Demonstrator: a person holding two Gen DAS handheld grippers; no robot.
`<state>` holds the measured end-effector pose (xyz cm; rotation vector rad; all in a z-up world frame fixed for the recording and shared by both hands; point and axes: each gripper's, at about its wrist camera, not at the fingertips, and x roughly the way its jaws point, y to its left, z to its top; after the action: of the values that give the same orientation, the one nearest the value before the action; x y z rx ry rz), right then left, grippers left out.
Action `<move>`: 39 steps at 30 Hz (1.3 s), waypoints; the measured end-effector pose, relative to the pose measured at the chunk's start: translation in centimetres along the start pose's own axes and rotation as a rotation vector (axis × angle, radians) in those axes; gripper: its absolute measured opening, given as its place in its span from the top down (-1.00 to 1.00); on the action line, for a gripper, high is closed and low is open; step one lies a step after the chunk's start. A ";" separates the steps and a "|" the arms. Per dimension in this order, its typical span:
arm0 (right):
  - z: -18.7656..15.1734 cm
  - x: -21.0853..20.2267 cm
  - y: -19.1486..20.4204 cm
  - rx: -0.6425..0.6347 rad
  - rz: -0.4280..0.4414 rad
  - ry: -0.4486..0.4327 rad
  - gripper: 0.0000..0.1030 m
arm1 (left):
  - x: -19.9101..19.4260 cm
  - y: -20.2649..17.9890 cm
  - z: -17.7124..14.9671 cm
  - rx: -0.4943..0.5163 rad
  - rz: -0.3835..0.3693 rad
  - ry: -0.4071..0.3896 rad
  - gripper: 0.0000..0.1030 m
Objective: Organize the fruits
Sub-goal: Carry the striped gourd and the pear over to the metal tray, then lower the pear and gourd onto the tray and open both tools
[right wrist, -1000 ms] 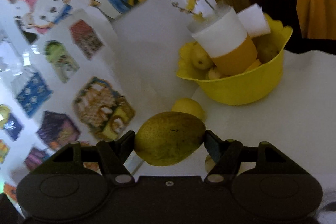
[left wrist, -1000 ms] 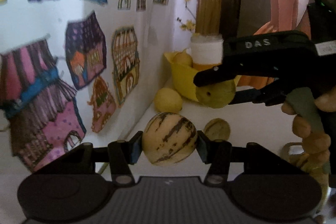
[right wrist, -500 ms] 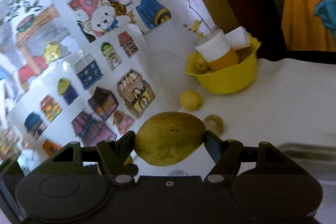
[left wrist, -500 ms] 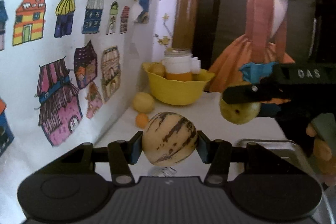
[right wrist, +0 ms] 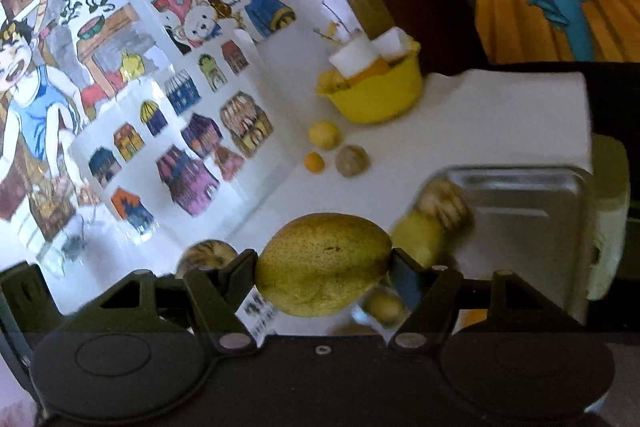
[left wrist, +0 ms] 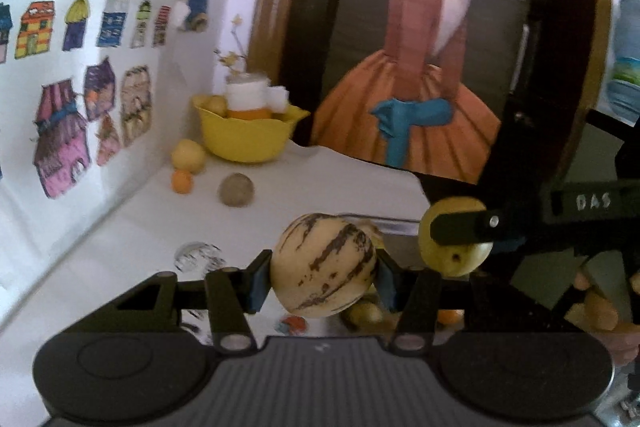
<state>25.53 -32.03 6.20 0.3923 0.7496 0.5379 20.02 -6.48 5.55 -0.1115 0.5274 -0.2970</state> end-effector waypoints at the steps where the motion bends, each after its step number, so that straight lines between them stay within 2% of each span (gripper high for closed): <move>1: -0.6 -0.5 -0.4 -0.004 -0.010 0.003 -0.41 | -0.2 -0.5 -0.5 0.005 -0.009 0.004 -0.10; 9: -3.5 -2.8 -3.7 -0.040 -0.097 0.015 -0.41 | 0.1 -3.4 -3.9 0.024 -0.063 0.048 -0.10; 19: -4.4 -2.9 -6.5 -0.172 -0.129 0.038 -0.41 | 1.8 -6.7 -6.6 0.079 -0.128 0.108 -0.10; 23: -4.8 -2.5 -6.8 -0.230 -0.125 0.057 -0.41 | 2.7 -7.8 -7.0 0.122 -0.135 0.135 -0.10; 29: -4.7 -1.8 -7.8 -0.250 -0.123 0.080 -0.41 | 3.8 -8.6 -7.4 0.159 -0.134 0.184 -0.10; 39: -4.5 -0.4 -8.1 -0.336 -0.146 0.104 -0.41 | 5.3 -8.9 -7.2 0.162 -0.126 0.247 -0.11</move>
<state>24.53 -38.05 -0.75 -0.0024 0.7647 0.5378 18.50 -16.78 -1.52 0.0505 0.7405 -0.4790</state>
